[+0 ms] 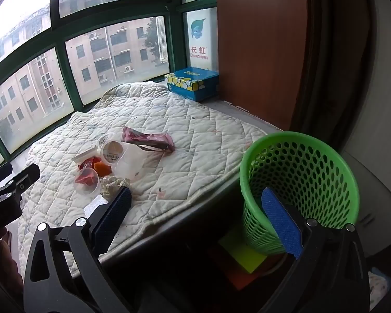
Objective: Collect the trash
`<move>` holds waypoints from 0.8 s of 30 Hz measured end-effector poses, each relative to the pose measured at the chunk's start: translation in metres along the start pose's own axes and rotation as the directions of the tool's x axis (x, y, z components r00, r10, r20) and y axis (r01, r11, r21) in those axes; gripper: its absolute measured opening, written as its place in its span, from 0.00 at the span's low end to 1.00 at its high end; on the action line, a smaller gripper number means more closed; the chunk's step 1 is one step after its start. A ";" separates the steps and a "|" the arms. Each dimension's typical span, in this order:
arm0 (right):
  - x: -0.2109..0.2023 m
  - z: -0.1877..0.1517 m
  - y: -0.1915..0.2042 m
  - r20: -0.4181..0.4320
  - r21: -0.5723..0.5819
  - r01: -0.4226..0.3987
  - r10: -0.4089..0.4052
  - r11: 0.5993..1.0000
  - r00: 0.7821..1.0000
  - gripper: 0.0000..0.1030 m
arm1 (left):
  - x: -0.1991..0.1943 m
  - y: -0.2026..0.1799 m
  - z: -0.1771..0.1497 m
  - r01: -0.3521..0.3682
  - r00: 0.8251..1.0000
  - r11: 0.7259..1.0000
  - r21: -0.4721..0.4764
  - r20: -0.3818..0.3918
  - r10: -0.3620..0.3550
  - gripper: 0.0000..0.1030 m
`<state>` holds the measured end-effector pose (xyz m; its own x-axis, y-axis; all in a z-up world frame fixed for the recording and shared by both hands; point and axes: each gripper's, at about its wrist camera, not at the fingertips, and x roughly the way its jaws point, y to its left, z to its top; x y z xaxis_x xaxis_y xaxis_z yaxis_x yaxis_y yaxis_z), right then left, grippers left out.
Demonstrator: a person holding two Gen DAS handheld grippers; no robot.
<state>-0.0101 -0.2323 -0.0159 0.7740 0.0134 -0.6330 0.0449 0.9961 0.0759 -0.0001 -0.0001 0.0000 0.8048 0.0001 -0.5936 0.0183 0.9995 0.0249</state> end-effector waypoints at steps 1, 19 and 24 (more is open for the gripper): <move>0.000 0.000 0.000 -0.002 -0.002 0.001 -0.001 1.000 1.000 0.95 | 0.000 0.000 0.000 0.002 1.000 1.000 0.000 0.000 -0.002 0.94; -0.001 0.001 0.001 -0.005 -0.003 0.003 -0.003 1.000 1.000 0.95 | 0.001 -0.002 0.001 0.015 1.000 1.000 -0.007 -0.003 -0.015 0.94; 0.000 0.001 0.001 -0.005 -0.007 0.004 -0.004 1.000 1.000 0.95 | 0.002 0.000 0.002 0.013 1.000 1.000 -0.011 -0.007 -0.013 0.94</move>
<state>-0.0097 -0.2311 -0.0146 0.7707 0.0095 -0.6371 0.0439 0.9967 0.0680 0.0023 -0.0006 0.0007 0.8006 -0.0130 -0.5991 0.0225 0.9997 0.0084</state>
